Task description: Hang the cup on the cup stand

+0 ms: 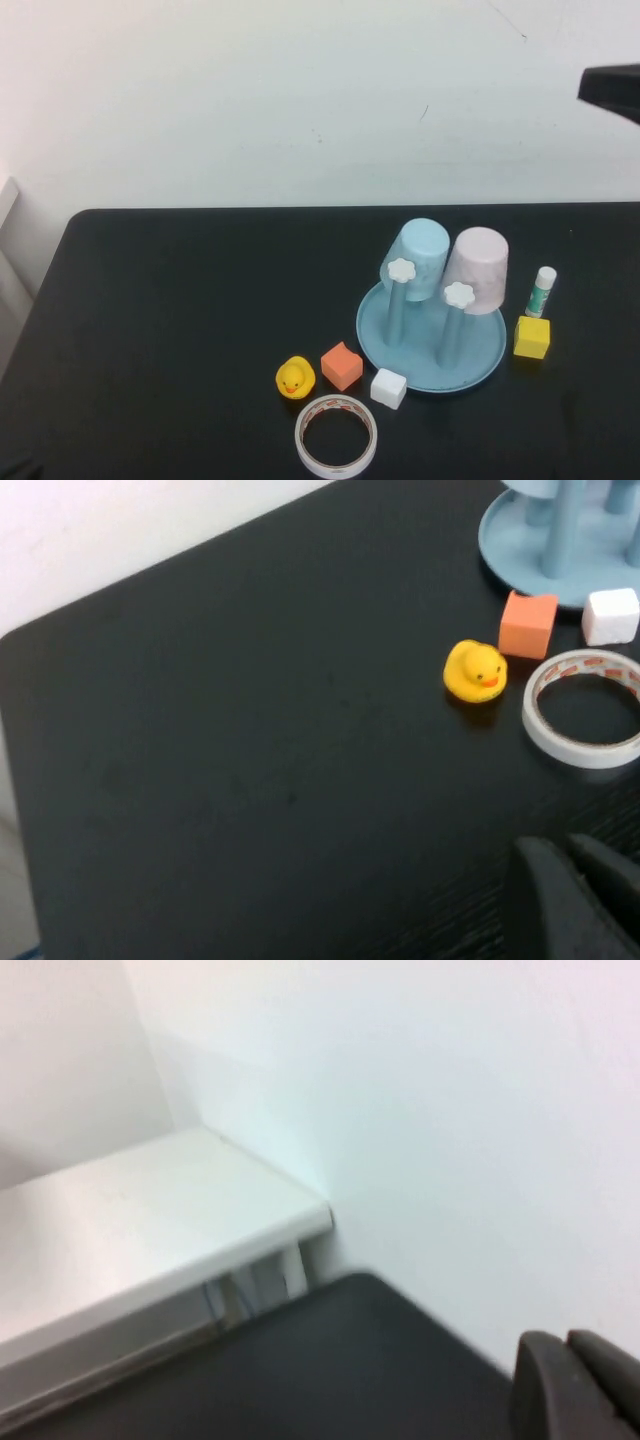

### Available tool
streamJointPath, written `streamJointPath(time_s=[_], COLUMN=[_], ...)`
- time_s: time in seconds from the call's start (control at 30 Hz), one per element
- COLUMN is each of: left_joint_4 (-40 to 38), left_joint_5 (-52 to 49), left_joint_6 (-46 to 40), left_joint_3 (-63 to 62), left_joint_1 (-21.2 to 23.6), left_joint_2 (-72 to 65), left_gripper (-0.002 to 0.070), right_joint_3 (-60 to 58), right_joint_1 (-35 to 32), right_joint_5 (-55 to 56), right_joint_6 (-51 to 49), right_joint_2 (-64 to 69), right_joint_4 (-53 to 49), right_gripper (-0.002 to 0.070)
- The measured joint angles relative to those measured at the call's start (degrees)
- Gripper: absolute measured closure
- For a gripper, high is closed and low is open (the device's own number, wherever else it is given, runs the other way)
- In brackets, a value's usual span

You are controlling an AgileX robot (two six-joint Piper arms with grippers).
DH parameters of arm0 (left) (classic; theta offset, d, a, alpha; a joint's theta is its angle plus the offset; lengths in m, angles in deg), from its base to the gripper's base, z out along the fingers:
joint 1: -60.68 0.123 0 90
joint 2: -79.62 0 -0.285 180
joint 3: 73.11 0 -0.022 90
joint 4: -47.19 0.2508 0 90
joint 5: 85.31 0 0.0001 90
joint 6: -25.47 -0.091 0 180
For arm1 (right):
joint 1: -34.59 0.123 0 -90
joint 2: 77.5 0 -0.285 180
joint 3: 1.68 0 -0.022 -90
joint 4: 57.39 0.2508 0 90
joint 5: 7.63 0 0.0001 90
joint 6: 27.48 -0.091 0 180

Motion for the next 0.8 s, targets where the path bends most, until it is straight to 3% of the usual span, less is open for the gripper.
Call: streamJointPath(time_s=[0.27,0.53,0.8], left_joint_4=[2.3,2.3,2.3], left_joint_5=[3.7,3.7,3.7], left_joint_6=[2.6,2.6,2.6], left_joint_3=[3.2,3.2,3.2], left_joint_1=[0.0,0.0,0.0], left_joint_2=[0.0,0.0,0.0], left_gripper=[0.0676,0.0676,0.0676], right_joint_3=[-15.0,-24.7,-32.3], right_joint_1=[0.0,0.0,0.0], right_joint_5=[-1.2,7.3,20.2], right_joint_6=[6.3,6.7,-4.2], right_joint_2=[-24.7,-51.6,-77.1], right_joint_4=[3.7,-1.0,-7.4], right_gripper=[0.0676,0.0676,0.0676])
